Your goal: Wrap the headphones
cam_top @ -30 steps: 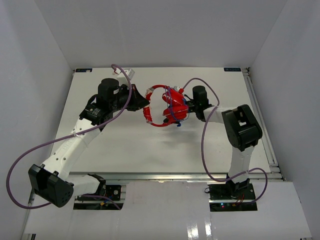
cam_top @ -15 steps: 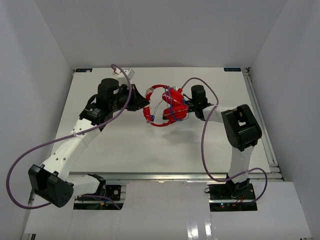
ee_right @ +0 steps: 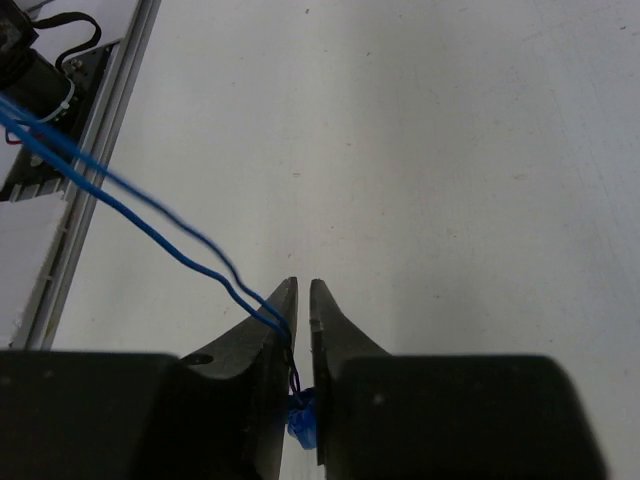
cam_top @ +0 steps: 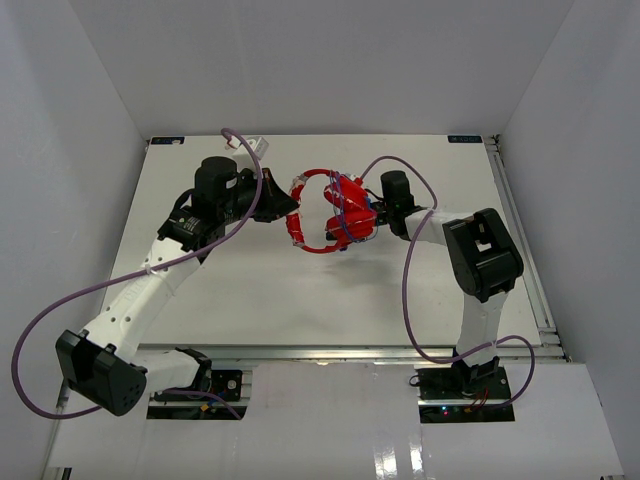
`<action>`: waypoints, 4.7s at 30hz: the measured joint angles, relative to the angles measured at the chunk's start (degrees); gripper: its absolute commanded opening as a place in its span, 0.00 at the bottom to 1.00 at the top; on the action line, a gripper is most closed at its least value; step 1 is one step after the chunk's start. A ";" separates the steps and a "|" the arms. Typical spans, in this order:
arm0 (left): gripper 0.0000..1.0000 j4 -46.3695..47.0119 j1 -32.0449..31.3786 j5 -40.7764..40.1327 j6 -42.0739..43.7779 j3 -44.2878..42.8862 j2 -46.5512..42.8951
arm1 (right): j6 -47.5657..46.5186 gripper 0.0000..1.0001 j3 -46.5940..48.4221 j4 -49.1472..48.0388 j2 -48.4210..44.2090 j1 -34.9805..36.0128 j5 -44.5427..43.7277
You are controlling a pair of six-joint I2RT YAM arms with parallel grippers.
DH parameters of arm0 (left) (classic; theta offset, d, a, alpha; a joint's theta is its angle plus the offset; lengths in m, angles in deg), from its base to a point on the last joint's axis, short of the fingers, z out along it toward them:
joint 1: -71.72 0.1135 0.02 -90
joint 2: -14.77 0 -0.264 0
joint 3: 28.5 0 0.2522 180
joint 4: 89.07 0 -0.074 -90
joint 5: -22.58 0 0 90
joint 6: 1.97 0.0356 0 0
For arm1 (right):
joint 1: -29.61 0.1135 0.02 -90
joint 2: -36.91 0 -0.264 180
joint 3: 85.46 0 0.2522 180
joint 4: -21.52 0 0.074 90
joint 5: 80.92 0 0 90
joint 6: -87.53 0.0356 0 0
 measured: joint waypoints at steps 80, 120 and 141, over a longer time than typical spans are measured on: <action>0.00 20.00 2.45 -22.17 -19.10 16.69 13.01 | 0.61 0.08 -3.19 36.05 -26.34 5.35 -11.57; 0.00 15.54 2.17 -12.03 -9.53 12.85 30.32 | 14.23 0.29 -4.91 19.93 -9.70 6.64 -10.80; 0.00 15.72 1.84 -11.33 -9.36 12.96 30.54 | 19.36 0.44 -2.28 14.18 -5.92 6.64 -7.80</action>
